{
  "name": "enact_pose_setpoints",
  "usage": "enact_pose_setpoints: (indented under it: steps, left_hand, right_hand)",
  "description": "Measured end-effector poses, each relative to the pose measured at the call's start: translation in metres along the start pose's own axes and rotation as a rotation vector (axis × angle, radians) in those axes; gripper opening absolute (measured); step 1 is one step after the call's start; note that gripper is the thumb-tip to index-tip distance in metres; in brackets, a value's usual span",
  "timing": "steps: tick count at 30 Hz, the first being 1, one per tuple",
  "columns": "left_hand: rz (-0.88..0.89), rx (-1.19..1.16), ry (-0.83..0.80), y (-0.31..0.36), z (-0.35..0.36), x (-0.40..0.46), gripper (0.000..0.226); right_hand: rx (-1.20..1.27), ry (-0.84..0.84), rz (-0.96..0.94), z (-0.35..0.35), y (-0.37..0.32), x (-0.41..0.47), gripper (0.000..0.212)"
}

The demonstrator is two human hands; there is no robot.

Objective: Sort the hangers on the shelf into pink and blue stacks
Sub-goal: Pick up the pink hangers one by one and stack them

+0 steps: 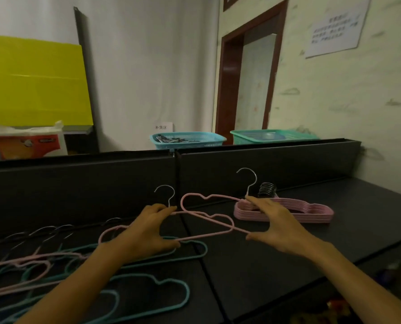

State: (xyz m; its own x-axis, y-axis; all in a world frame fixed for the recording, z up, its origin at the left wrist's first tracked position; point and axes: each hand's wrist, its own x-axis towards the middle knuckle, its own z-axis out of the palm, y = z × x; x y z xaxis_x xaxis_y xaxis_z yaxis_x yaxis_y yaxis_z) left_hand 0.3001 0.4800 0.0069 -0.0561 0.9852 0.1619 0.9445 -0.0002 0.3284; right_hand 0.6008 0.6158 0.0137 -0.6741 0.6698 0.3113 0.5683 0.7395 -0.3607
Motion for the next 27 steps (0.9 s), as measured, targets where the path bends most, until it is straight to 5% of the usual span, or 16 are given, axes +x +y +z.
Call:
enact_pose_setpoints:
  steps: [14, 27]
  left_hand:
    - [0.113, 0.044, 0.018, 0.153, 0.09, 0.149, 0.081]
    - [0.082, 0.003, -0.015, 0.209, 0.122, 0.214, 0.074]
  right_hand:
    - [-0.005, 0.15, 0.035, -0.101, 0.196, -0.015, 0.081]
    - [0.027, 0.117, 0.106, -0.127, 0.273, -0.015, 0.081]
